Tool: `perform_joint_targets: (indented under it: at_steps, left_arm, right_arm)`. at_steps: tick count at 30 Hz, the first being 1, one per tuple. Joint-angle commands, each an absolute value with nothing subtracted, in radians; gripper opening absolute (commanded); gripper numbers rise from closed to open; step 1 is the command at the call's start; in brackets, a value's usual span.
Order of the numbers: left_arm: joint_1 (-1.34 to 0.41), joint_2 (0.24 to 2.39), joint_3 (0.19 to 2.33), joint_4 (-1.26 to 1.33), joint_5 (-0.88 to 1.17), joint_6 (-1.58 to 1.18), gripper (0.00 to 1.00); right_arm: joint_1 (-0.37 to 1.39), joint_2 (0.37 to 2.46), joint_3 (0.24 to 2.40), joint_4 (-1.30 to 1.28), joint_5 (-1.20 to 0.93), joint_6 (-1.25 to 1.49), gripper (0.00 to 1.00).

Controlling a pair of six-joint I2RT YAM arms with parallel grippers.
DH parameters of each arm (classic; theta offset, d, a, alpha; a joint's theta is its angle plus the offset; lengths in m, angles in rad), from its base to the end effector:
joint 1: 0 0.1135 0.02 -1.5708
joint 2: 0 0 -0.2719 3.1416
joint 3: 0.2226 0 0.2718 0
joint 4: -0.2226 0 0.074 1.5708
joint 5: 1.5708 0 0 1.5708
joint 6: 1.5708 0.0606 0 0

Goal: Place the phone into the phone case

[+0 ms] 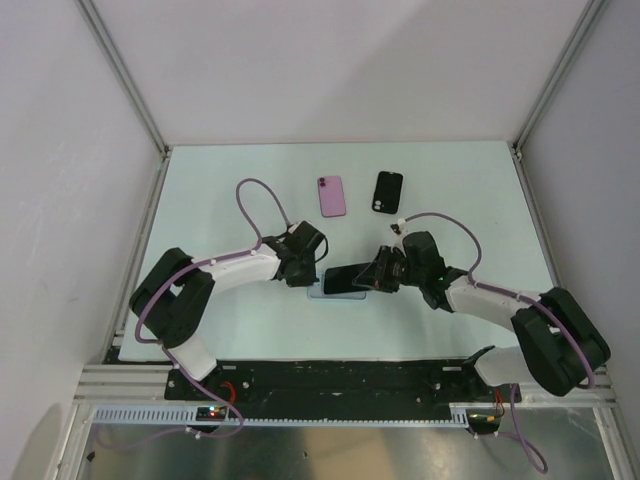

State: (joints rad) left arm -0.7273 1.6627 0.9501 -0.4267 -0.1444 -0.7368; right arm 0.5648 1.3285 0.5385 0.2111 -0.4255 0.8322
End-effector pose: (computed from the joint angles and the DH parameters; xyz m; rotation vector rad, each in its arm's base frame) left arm 0.2604 -0.2201 0.1346 -0.0559 2.7146 -0.2516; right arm 0.2334 0.1775 0.1607 0.0412 2.3725 1.2099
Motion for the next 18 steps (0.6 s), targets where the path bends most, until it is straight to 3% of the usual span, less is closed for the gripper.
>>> perform_joint_targets:
  at_steps: [1,18]
  left_arm:
    - [-0.733,1.659,0.963,-0.378,-0.127,-0.744,0.00]
    - [-0.742,1.671,0.958,-0.330,-0.093,-0.724,0.00]
  right_arm:
    - [0.580,1.376,0.540,0.397,-0.479,0.897,0.00]
    - [0.569,1.610,0.540,0.477,-0.541,0.997,0.00]
